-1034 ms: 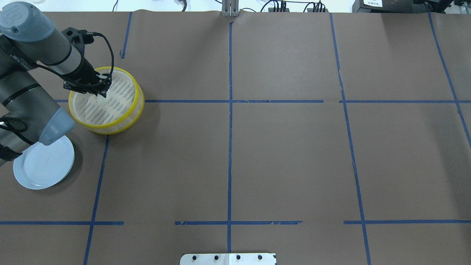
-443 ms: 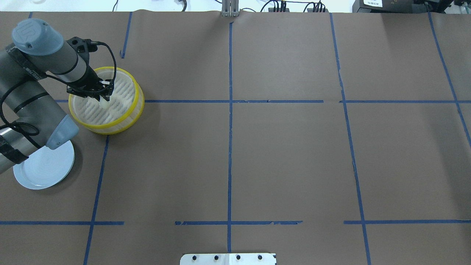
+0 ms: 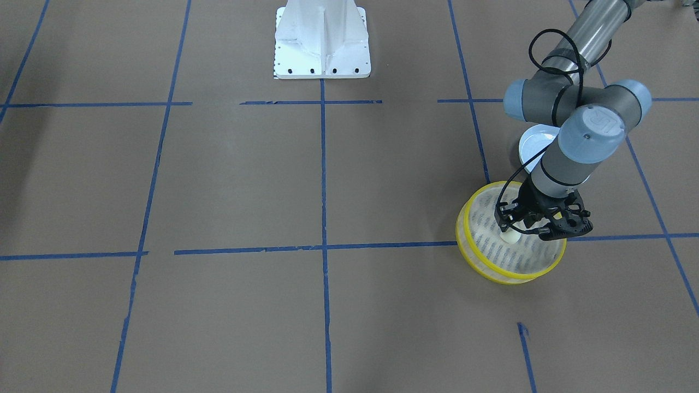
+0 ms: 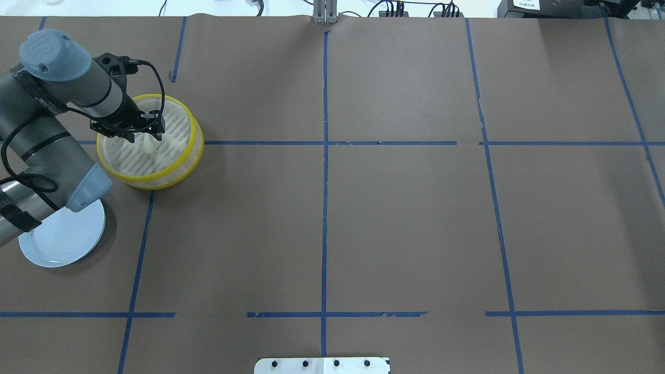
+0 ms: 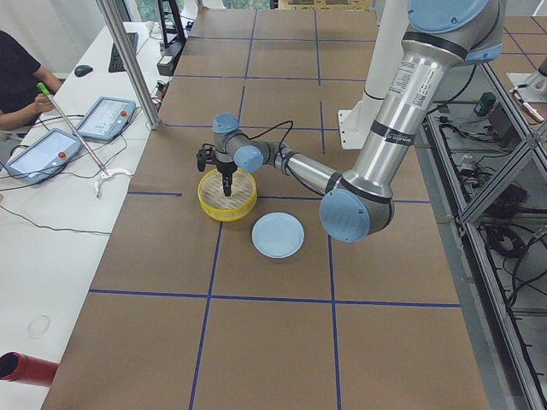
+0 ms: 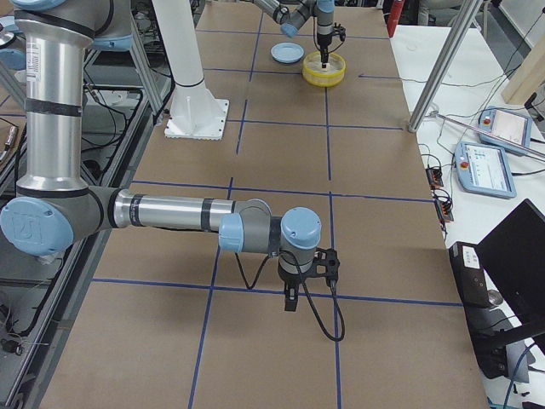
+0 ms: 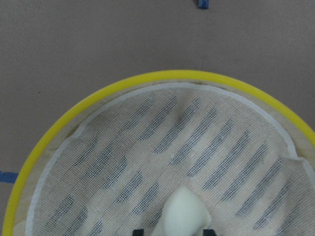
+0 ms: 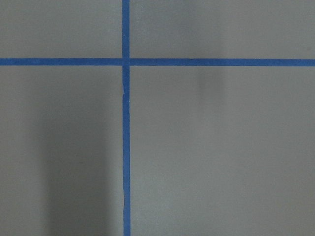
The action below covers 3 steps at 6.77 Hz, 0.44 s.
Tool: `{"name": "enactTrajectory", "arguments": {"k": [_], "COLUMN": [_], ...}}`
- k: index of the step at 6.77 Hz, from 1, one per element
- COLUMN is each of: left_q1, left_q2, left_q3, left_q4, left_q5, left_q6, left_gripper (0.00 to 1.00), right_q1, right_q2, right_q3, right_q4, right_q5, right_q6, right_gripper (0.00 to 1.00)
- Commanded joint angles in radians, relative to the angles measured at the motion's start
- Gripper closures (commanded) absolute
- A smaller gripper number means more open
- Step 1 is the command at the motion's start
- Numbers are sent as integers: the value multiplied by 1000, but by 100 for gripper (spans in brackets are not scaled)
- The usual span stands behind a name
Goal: Place bun in steamer
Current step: 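Lower the bun into the steamer and open the left gripper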
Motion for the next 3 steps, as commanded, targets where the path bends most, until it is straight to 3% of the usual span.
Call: {"name": "enactTrajectory", "arguments": {"k": [1,3], "left_q1": [-1,-41], "left_q2": [7,32], "left_q3": [-30,-129], "left_q4": [0,15], "left_q5": [0,-12], "left_q6": [-9,-8], "left_gripper": [0,0], "right_q1": [0,0], "right_q2": [0,0], "right_q3": [0,-1], "right_q4": [0,0], "right_q5": [0,0], "right_q6": [0,0], "right_gripper": [0,0]}}
